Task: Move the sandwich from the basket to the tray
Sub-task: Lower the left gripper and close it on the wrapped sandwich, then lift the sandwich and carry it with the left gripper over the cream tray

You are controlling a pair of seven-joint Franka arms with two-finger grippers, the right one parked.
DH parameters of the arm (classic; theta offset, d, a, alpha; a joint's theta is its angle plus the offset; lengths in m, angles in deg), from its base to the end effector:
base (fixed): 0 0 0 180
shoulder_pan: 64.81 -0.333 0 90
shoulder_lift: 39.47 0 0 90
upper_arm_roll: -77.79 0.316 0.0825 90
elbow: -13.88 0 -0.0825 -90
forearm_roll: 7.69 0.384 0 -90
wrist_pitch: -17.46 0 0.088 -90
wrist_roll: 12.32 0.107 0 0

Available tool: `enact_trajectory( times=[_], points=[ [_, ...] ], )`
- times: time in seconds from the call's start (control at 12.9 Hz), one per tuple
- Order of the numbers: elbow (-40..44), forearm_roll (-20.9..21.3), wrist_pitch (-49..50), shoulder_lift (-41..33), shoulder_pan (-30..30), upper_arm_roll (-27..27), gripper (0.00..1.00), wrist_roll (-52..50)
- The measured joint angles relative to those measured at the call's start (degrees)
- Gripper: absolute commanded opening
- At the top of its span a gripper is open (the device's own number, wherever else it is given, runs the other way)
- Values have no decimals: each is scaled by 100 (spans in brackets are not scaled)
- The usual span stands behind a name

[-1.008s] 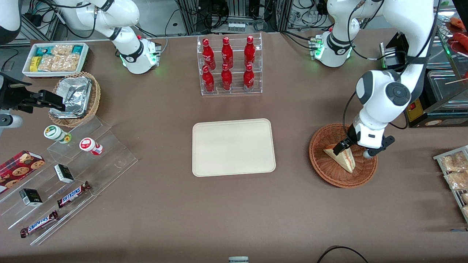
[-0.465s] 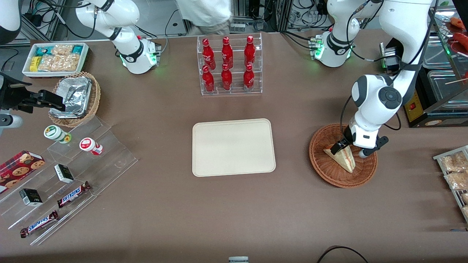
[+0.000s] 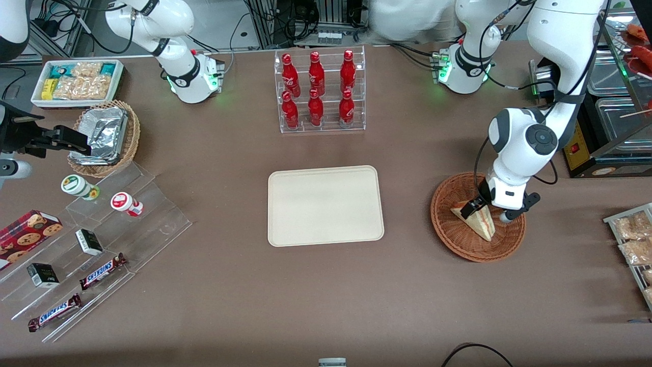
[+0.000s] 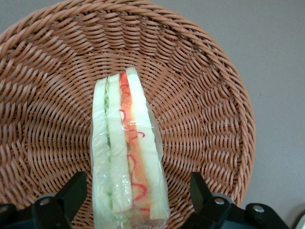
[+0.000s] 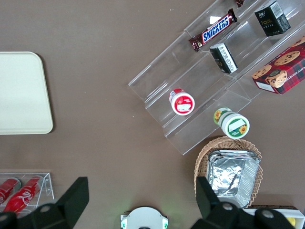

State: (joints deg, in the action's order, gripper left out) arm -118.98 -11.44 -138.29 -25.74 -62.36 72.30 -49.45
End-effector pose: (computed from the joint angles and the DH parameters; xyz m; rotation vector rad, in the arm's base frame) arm 0.5345 -0.0725 0.2541 2.9015 0.8525 0.1930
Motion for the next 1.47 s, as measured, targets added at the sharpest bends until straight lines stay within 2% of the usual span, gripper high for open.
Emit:
enact_trajectory(
  times=[0.62, 0.78, 1.09, 1.32, 1.47],
  points=[
    [166, 106, 38, -89, 12, -18, 0, 19],
    [399, 161, 613, -311, 15, -79, 0, 25],
    [1738, 163, 2733, -652, 34, -746, 0, -12],
    [2202, 163, 2950, -557, 48, -1392, 0, -68],
    [2440, 364, 2948, -287, 62, -1870, 0, -104]
  ],
)
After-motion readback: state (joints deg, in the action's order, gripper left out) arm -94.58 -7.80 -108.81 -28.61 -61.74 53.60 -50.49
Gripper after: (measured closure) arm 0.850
